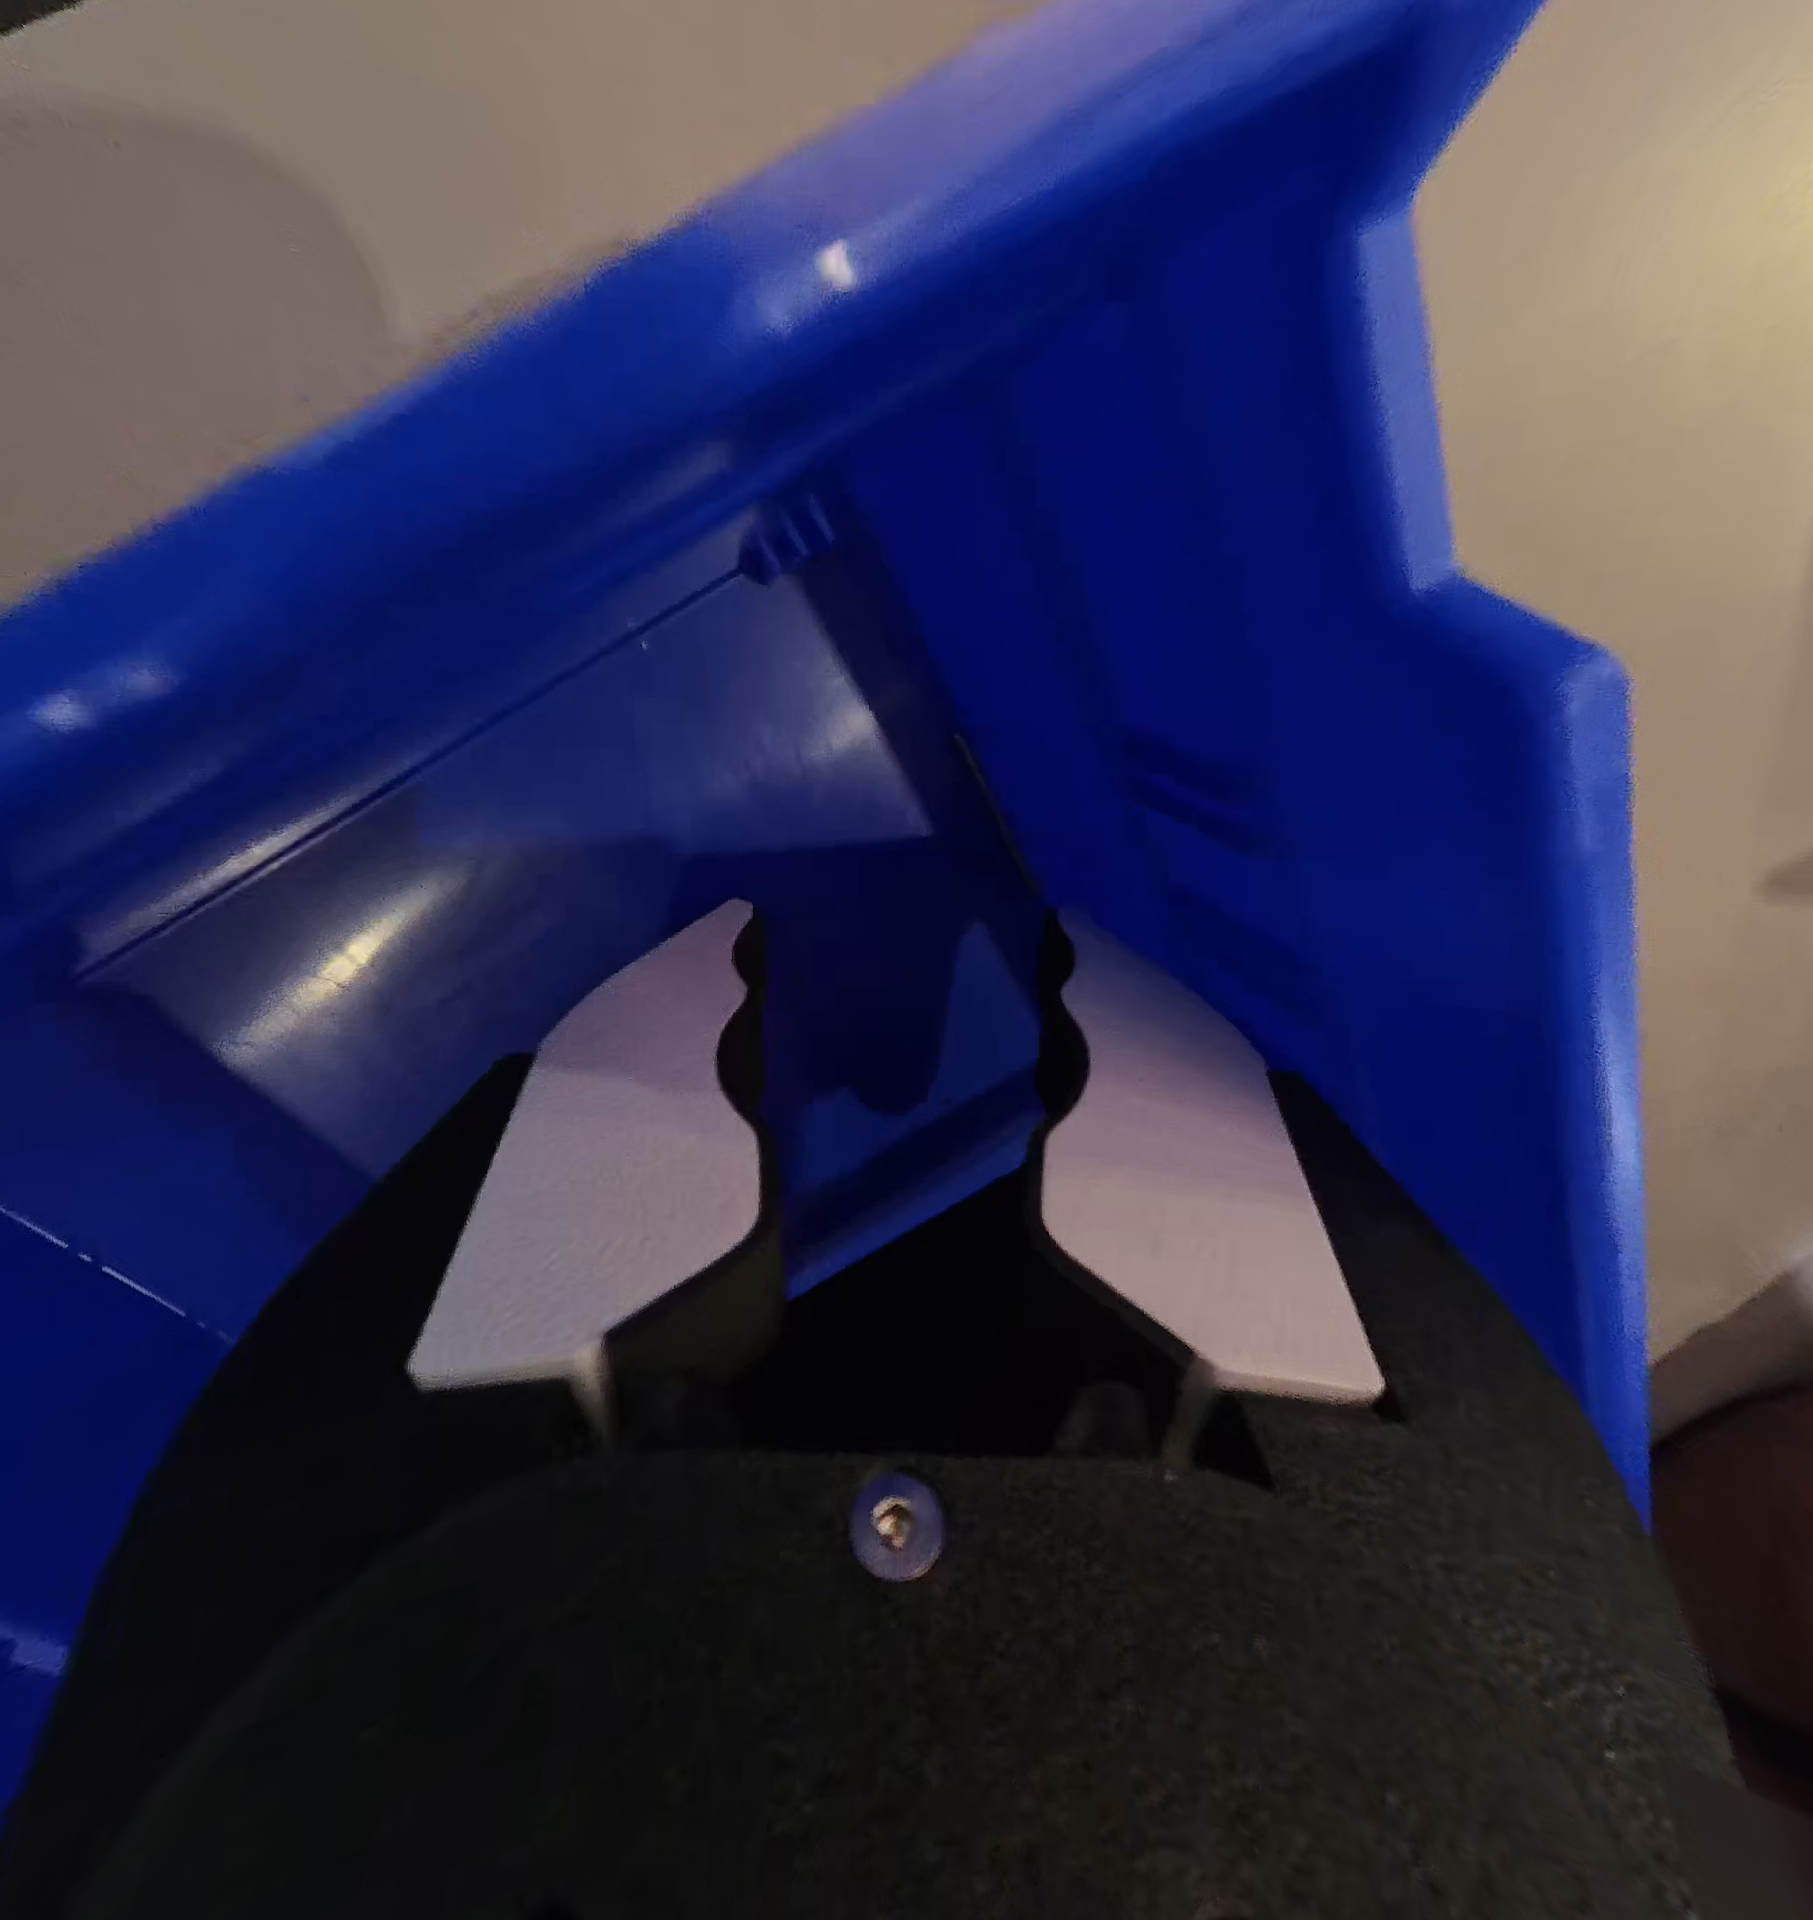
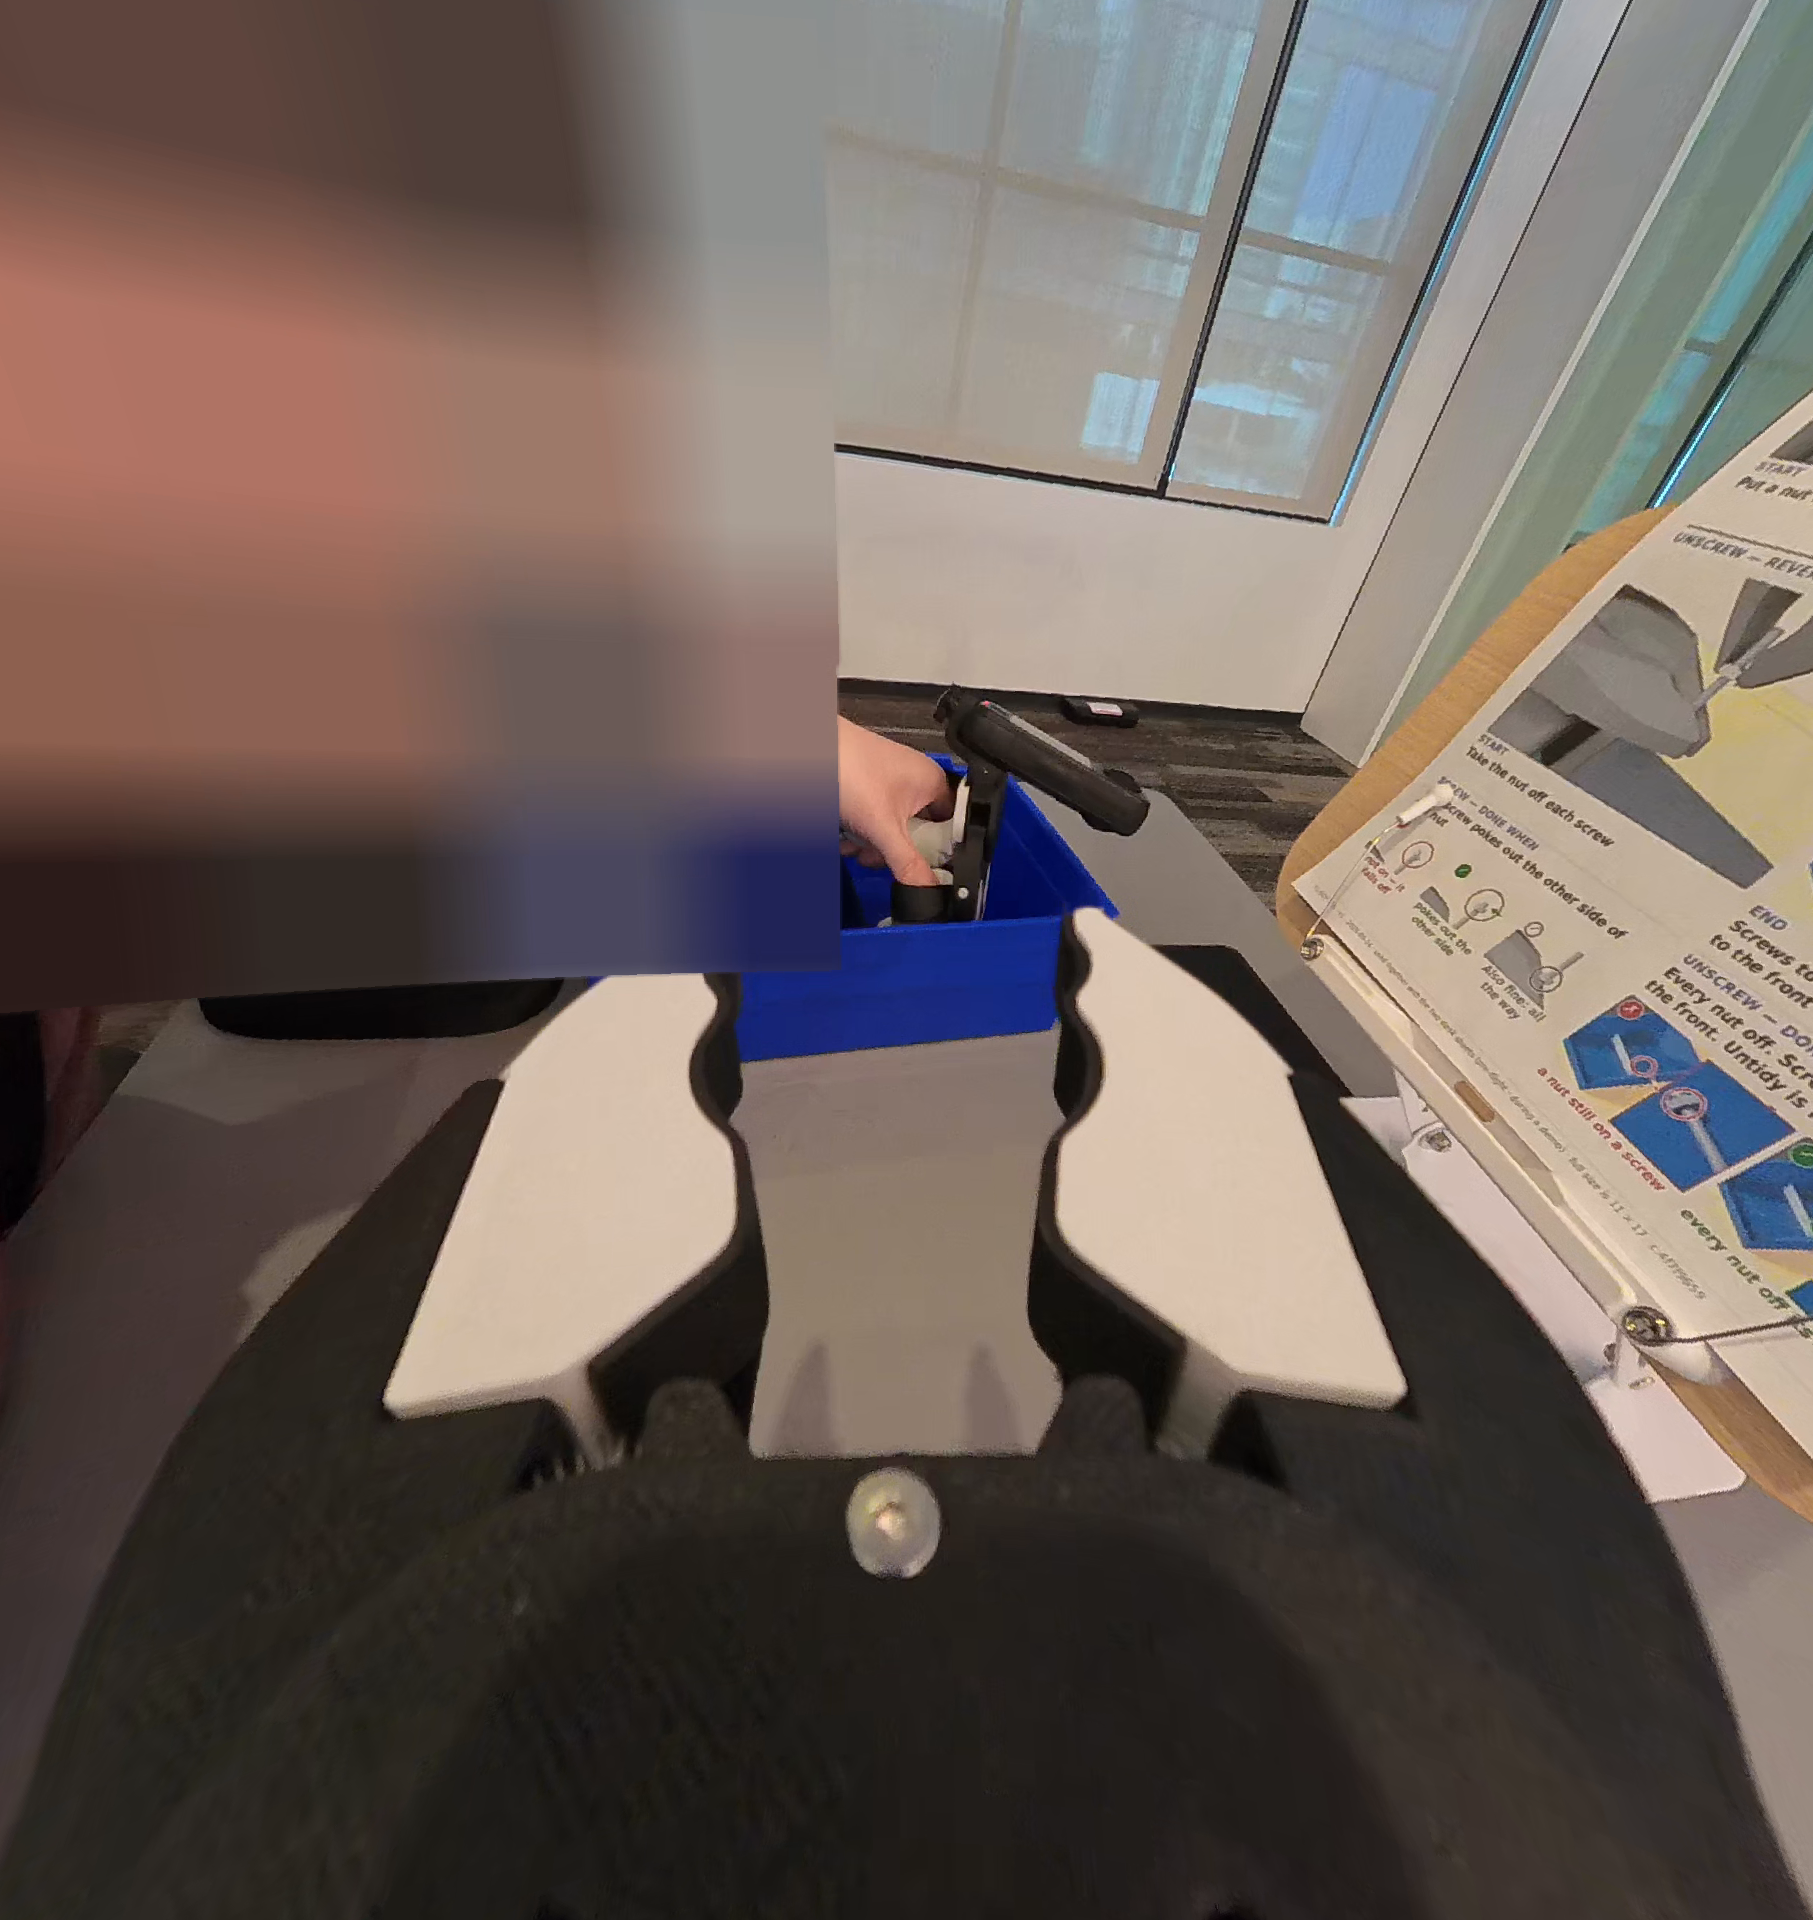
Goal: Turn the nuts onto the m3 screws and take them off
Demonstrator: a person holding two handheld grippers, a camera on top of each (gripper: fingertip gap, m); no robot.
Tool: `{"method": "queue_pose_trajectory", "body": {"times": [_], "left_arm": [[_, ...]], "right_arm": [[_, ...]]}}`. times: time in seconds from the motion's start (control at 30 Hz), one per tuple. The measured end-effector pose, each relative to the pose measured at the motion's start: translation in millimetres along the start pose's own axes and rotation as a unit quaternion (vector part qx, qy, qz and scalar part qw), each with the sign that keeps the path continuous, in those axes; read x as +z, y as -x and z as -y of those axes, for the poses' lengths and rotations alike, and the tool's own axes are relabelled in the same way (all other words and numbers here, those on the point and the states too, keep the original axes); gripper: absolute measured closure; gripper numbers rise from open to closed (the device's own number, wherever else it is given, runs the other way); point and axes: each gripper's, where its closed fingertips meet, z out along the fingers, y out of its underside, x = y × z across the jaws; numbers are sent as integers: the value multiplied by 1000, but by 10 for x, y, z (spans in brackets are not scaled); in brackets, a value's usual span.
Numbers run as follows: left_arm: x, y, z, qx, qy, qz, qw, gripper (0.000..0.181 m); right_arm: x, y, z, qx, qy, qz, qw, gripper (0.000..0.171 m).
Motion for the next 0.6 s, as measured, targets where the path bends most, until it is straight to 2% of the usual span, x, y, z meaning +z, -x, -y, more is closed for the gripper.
{"method": "queue_pose_trajectory", "body": {"times": [0.1, 0.43, 0.6], "left_arm": [[1, 44, 28, 9, -2, 16, 1000, 127], [31, 83, 11, 79, 3, 79, 994, 126], [-37, 85, 12, 176, -13, 73, 982, 140]], "right_arm": [[11, 3, -17, -4, 5, -1, 1000, 112], [57, 28, -73, -10, 20, 4, 1000, 112], [53, 32, -85, -14, 24, 5, 1000, 111]]}}
